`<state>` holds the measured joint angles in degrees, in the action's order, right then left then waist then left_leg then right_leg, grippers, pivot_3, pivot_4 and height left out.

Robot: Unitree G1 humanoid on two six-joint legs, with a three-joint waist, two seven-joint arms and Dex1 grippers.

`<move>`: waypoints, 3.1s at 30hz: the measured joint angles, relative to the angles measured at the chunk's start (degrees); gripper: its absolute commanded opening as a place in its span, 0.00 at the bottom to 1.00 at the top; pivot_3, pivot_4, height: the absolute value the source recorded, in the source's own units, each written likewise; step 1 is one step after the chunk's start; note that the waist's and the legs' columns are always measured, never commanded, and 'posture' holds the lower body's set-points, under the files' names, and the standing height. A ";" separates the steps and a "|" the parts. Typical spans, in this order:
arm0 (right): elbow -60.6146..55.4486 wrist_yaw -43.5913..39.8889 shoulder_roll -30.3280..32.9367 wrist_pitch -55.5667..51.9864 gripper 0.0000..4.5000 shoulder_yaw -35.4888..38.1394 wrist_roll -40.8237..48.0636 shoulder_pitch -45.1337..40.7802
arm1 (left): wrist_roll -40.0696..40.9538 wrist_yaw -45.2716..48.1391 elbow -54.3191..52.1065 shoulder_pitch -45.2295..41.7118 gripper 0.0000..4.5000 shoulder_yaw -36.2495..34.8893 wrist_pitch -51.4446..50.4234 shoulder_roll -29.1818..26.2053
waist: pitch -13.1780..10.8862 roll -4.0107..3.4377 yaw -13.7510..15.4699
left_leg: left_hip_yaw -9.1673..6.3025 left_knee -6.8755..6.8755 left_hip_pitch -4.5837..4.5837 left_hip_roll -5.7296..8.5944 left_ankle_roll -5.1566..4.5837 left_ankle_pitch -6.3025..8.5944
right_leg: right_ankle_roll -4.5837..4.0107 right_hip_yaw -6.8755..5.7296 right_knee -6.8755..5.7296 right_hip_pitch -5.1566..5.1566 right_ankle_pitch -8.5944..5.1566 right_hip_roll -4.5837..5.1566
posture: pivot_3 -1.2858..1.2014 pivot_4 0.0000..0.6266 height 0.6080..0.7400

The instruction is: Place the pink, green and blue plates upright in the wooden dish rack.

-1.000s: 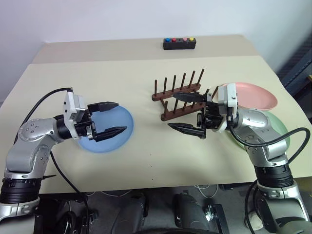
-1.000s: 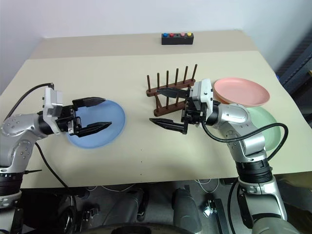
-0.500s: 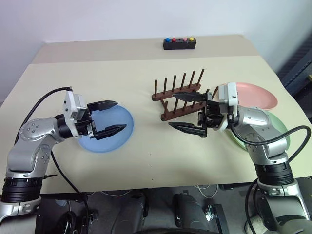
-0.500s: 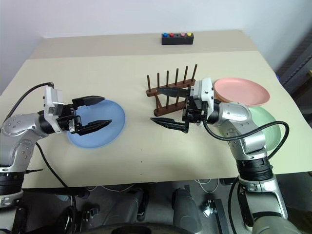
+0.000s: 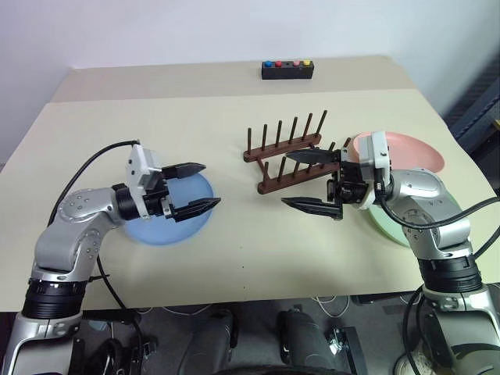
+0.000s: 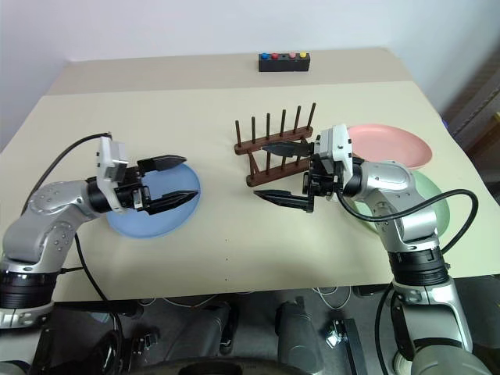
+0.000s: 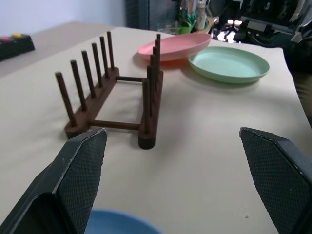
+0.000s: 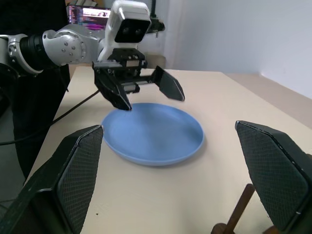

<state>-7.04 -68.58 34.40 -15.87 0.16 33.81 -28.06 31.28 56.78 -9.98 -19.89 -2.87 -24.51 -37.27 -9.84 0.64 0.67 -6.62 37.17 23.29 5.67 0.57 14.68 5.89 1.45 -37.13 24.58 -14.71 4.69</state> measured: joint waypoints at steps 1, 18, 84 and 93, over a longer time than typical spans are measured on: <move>0.27 -0.13 0.07 0.16 0.98 0.05 -0.26 0.06 | -2.27 -1.57 0.76 -1.47 1.00 2.30 -0.43 0.79 | 0.00 0.01 0.17 | -0.01 0.04 0.00 0.01 0.00 0.00 | 0.00 -0.02 0.01 -0.03 0.00 0.00 | 0.52 0.24 1.00; -7.21 4.37 6.76 -1.28 0.98 6.37 -1.56 10.32 | -15.88 -8.82 18.79 -18.95 1.00 17.59 -8.08 15.13 | 0.01 0.03 0.08 | 0.02 0.09 0.03 0.06 0.19 -0.12 | 0.04 0.00 -0.01 -0.02 0.01 -0.01 | 0.52 0.24 1.00; -6.40 9.71 12.90 1.13 1.00 19.77 -4.28 24.37 | -23.08 8.19 27.70 -19.33 0.79 19.90 5.66 14.30 | 0.02 0.03 0.04 | 0.02 0.22 0.01 0.08 0.02 -0.03 | 0.09 0.01 -0.06 -0.10 0.04 -0.02 | 0.52 0.24 1.00; -6.51 8.65 12.84 -4.10 1.00 17.30 -0.15 21.53 | -17.31 9.68 15.72 -21.20 0.94 15.79 -5.47 8.78 | 0.02 0.03 -0.05 | 0.02 0.22 0.02 0.07 0.05 -0.05 | 0.09 0.01 -0.07 -0.09 0.04 -0.01 | 0.52 0.24 1.00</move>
<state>-13.55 -59.93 47.25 -19.96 17.46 33.66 -6.54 13.97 66.46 5.74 -41.10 12.92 -29.98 -28.49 -9.82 0.67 0.62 -6.60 37.39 23.31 5.73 0.62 14.63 5.97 1.46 -37.20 24.49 -14.68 4.68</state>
